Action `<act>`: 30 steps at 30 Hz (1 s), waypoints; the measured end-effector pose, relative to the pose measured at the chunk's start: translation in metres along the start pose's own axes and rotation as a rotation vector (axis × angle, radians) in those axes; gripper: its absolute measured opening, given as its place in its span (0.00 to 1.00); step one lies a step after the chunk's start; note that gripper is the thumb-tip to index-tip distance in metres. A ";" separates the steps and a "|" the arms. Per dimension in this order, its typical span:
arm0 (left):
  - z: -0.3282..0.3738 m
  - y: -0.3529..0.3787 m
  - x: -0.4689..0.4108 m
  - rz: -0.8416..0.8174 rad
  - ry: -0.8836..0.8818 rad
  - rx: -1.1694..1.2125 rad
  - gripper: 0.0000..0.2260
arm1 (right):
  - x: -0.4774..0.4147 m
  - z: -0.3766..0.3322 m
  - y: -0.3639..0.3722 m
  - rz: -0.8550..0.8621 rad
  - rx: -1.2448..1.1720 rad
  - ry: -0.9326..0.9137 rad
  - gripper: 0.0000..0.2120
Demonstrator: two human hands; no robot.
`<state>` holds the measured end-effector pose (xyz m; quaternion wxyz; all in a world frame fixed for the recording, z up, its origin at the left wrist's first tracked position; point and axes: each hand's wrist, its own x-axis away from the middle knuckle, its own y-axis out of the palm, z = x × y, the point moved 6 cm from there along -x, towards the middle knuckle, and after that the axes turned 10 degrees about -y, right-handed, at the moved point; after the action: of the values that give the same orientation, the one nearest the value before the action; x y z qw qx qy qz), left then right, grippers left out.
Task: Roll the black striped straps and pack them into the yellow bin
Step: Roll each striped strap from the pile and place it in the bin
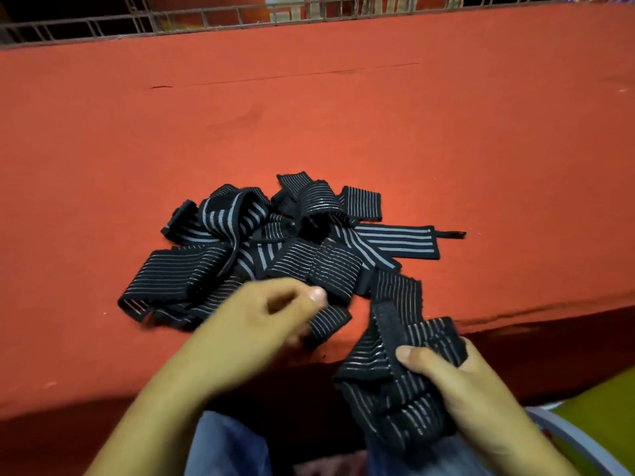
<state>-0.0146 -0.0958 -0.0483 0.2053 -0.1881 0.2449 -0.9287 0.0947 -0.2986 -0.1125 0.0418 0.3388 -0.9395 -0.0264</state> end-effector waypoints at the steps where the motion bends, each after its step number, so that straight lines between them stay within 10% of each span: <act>1: 0.007 0.016 0.011 -0.121 0.026 0.069 0.19 | 0.002 -0.002 0.007 0.000 0.053 -0.004 0.23; 6: 0.003 0.055 0.029 -0.124 0.085 0.099 0.13 | 0.011 0.000 0.040 -0.040 0.042 0.044 0.09; 16: -0.034 0.032 0.032 0.242 -0.019 0.473 0.08 | 0.026 -0.012 0.063 -0.337 0.107 -0.037 0.29; 22: -0.051 0.009 0.027 0.361 0.002 0.624 0.06 | 0.034 -0.012 0.038 -0.427 0.675 0.076 0.47; 26: -0.056 -0.004 0.025 0.467 0.022 0.714 0.06 | 0.045 -0.011 0.037 -0.451 0.446 0.193 0.55; 30: -0.056 -0.008 0.026 0.526 0.043 0.698 0.08 | 0.041 -0.027 0.031 -0.349 -0.086 0.000 0.35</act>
<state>-0.0645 -0.0801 -0.0830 0.4811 -0.0191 -0.0400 -0.8756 0.0459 -0.3017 -0.0811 0.0511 0.4948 -0.8644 -0.0732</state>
